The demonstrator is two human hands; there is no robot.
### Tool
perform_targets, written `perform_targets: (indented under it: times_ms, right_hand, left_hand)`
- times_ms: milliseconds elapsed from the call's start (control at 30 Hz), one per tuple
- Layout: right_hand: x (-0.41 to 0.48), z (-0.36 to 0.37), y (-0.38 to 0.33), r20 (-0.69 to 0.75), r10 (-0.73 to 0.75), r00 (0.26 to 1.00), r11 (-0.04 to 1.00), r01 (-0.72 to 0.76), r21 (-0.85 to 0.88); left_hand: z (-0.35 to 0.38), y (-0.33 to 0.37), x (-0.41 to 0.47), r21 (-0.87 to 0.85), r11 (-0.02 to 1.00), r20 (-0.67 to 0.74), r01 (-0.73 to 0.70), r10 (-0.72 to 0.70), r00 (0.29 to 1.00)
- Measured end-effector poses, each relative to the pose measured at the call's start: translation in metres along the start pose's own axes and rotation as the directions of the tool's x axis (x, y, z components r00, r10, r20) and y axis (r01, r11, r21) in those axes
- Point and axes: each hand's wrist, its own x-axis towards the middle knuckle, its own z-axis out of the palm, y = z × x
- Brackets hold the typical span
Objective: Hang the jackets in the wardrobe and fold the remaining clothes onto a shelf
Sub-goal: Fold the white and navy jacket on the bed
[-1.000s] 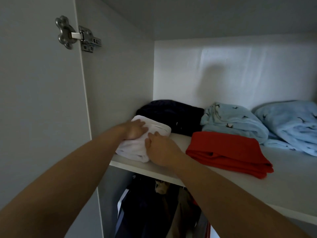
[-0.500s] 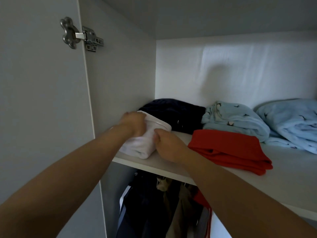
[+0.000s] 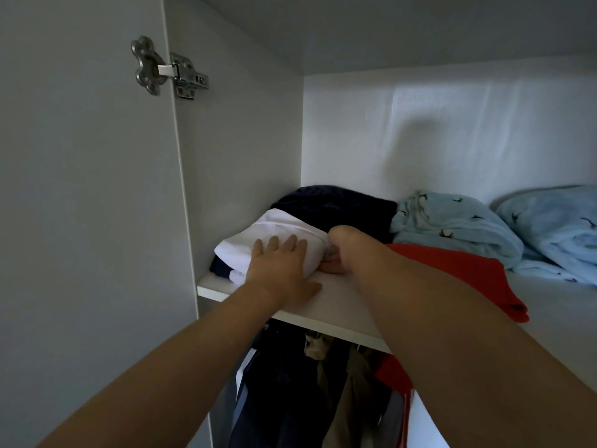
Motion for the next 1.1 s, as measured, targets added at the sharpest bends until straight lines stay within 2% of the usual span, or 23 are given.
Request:
perform_targets:
  times_ms: [67,133,267,433,600,700,800,867,967,1033,1100]
  right_hand:
    - [0.007,0.002,0.002,-0.001,0.042,0.999,0.999,-0.042,-0.032]
    - [0.014,0.004,0.003,-0.014,0.025,1.0,0.998,-0.025,-0.052]
    - [0.026,0.007,-0.004,-0.012,-0.003,1.0,1.0,0.003,-0.003]
    - [0.04,0.012,-0.006,-0.101,-0.095,0.99,0.987,0.107,0.118]
    - [0.04,0.009,-0.005,-0.11,-0.108,0.988,0.961,0.133,0.245]
    - [0.04,0.005,-0.01,-0.118,-0.164,0.979,0.955,0.188,0.231]
    - [0.038,0.004,-0.014,-0.145,-0.225,0.963,0.97,0.236,0.061]
    - [0.041,0.009,-0.016,-0.247,-0.336,0.909,0.935,0.29,-0.203]
    - [0.031,0.023,-0.022,-0.319,-0.568,0.759,0.761,0.337,-0.554]
    - [0.024,0.037,-0.032,-0.205,-0.712,0.671,0.589,0.412,-0.696]
    - [0.022,0.053,-0.042,-0.013,-0.772,0.636,0.427,0.503,-0.752]
  left_hand:
    - [0.002,-0.008,-0.002,-0.021,1.0,-0.002,-0.006,0.006,1.0]
    - [0.002,-0.015,-0.004,-0.034,0.999,0.008,-0.041,0.041,0.999]
    - [0.002,-0.031,-0.013,-0.055,0.995,0.011,-0.088,0.089,0.996]
    - [0.004,-0.035,-0.02,-0.07,0.993,-0.013,-0.098,0.097,0.995]
    - [0.0,-0.034,-0.021,-0.094,0.993,0.048,-0.074,0.079,0.996]
    - [-0.005,-0.04,-0.018,-0.136,0.988,0.071,-0.067,0.077,0.994]
    - [-0.007,-0.043,-0.018,-0.166,0.984,0.067,-0.063,0.075,0.995]
    - [-0.006,-0.043,-0.02,-0.169,0.983,0.055,-0.067,0.078,0.995]
    - [-0.012,-0.047,-0.015,-0.252,0.968,0.057,-0.016,0.031,0.998]
    - [-0.019,-0.055,-0.008,-0.405,0.914,-0.078,0.002,-0.036,0.996]
    - [-0.022,-0.065,-0.004,-0.441,0.897,-0.258,-0.023,-0.102,0.961]
